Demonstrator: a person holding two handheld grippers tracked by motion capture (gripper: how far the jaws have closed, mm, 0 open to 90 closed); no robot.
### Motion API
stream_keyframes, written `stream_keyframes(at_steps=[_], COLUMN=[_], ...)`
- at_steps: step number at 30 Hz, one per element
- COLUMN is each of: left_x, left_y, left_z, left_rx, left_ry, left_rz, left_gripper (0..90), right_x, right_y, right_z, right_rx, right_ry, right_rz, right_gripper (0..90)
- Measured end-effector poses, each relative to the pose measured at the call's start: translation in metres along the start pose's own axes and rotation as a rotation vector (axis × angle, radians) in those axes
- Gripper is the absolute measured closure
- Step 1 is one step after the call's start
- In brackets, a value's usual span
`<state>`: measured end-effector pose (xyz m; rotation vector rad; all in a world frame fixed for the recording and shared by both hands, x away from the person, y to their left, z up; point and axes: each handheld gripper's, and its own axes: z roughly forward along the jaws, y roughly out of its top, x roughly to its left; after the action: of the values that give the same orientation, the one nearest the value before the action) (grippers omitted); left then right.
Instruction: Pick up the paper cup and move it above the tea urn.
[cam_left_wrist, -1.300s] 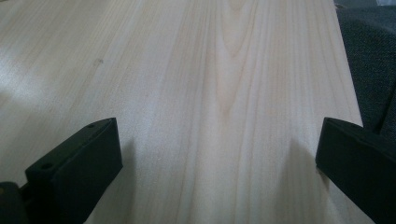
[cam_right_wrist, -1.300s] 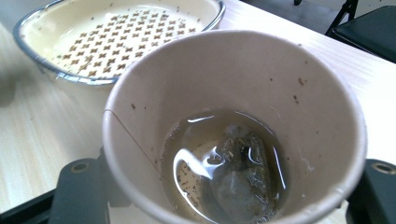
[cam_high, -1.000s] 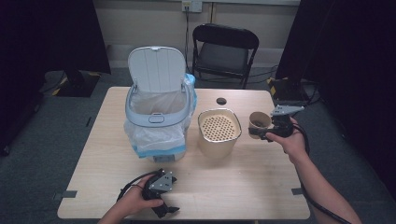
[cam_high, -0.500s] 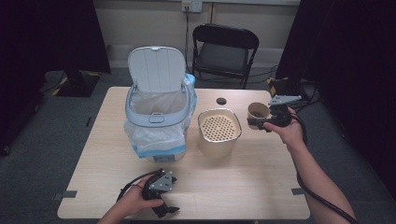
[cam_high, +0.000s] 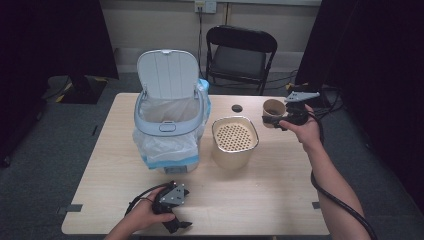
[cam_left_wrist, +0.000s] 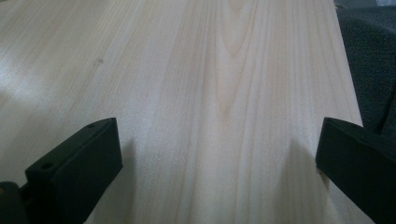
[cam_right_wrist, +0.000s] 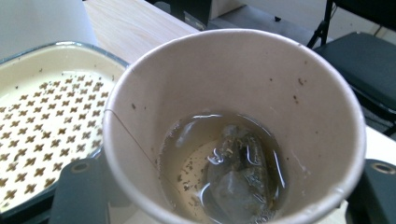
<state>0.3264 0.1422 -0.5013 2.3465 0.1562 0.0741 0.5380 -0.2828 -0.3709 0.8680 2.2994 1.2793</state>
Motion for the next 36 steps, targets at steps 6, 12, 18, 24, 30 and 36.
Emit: stream_keyframes(at_steps=[6,12,18,24,30,36], left_x=[0.0,0.0,0.0,0.0,0.0,0.0], left_y=[0.0,0.0,0.0,0.0,0.0,0.0], left_z=[0.0,0.0,0.0,0.0,0.0,0.0], left_rx=[-0.004,0.0,0.001,0.001,0.003,0.002], left_ry=[0.004,0.0,0.0,0.0,0.001,0.0], left_rz=[-0.001,0.001,0.002,0.002,0.005,0.004], left_gripper=[0.0,0.0,0.0,0.0,0.0,0.0], right_x=[-0.005,-0.01,-0.014,-0.014,-0.012,-0.008], right_y=[0.01,0.013,0.019,0.028,0.034,0.041], right_z=[0.008,0.017,0.024,0.029,0.033,0.036], right_rx=[-0.006,-0.002,-0.009,-0.007,-0.005,-0.005], right_ry=[0.004,0.002,-0.009,-0.007,-0.005,-0.006], right_rz=[-0.016,-0.021,-0.025,-0.031,-0.033,-0.053], right_gripper=[27.8,27.8,27.9,27.9,27.9,28.0])
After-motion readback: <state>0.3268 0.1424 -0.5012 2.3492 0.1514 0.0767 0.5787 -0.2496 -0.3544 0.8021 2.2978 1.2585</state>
